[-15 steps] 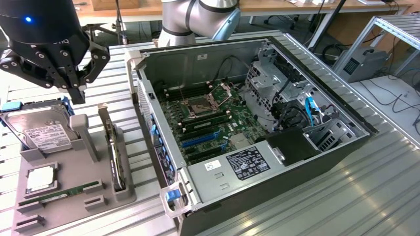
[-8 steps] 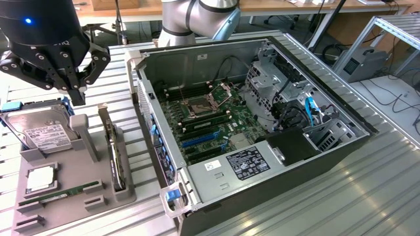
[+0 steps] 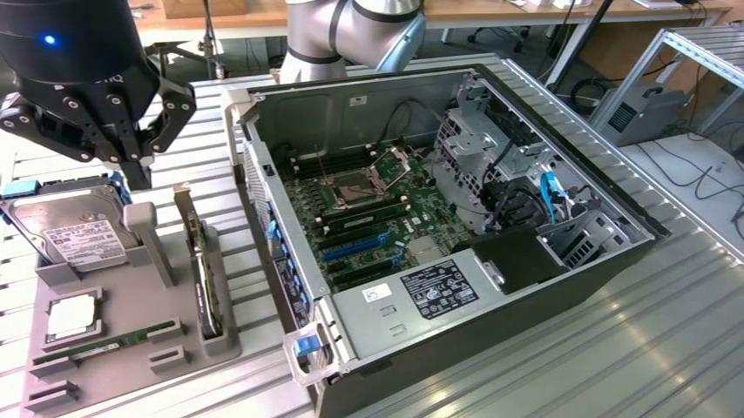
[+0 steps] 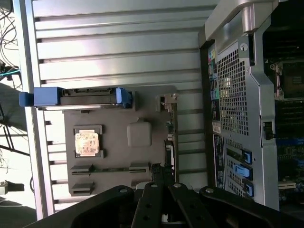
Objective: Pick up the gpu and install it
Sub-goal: 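Reach for the gpu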
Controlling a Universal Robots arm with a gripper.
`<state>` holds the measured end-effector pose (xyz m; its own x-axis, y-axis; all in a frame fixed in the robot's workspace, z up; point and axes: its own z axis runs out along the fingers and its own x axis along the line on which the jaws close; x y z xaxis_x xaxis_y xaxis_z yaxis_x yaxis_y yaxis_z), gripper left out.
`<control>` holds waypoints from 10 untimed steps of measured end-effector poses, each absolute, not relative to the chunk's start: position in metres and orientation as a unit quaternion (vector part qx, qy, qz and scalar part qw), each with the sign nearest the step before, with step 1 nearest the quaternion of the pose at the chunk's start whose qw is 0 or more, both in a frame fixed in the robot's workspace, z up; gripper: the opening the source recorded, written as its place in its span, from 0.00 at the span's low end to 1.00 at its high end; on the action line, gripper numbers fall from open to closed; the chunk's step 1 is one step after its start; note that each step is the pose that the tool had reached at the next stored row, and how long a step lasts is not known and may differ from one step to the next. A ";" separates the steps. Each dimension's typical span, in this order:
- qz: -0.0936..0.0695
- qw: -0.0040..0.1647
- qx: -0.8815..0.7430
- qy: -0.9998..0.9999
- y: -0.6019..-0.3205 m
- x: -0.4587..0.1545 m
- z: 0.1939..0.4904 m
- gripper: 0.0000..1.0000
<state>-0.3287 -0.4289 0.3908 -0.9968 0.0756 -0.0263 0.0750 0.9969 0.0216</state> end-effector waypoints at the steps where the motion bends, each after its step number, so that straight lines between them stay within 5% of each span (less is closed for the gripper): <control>1: 0.010 0.014 0.038 0.999 -0.429 -0.329 0.391 0.11; 10: 0.009 0.014 0.038 0.999 -0.433 -0.329 0.391 0.11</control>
